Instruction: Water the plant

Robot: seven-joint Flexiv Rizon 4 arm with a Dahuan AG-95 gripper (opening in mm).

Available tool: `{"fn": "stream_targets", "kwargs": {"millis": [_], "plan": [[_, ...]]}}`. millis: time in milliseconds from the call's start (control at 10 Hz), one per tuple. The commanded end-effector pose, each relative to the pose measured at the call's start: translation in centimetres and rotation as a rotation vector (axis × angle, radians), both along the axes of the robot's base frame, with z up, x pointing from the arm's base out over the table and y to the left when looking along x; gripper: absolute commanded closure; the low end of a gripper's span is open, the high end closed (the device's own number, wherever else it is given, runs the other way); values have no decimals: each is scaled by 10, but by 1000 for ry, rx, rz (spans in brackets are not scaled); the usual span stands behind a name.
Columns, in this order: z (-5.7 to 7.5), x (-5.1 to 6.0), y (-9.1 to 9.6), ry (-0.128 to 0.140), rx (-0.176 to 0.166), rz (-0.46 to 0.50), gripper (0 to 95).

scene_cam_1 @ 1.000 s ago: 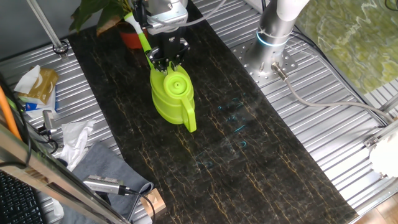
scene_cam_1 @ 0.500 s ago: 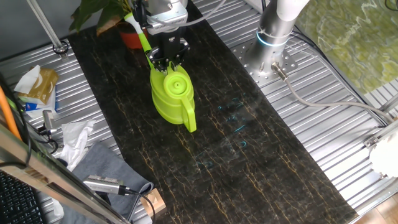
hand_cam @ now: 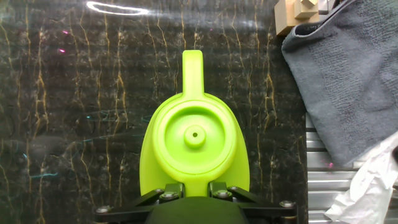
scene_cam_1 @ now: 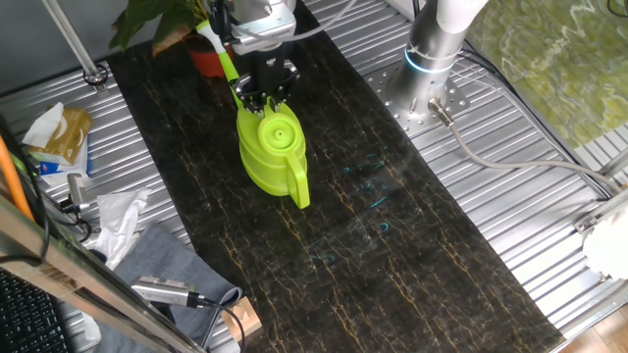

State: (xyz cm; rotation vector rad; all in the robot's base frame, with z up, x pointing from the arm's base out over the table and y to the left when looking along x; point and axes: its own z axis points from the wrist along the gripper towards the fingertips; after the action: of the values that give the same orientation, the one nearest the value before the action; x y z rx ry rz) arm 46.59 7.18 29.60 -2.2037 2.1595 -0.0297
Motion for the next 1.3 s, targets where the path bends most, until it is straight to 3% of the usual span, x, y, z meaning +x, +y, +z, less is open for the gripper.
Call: {"fn": "stream_targets", "kwargs": {"millis": [100, 1300], "plan": [[1, 0, 0, -1, 1, -4, 950], [1, 0, 0, 4, -7, -15, 950]]}}
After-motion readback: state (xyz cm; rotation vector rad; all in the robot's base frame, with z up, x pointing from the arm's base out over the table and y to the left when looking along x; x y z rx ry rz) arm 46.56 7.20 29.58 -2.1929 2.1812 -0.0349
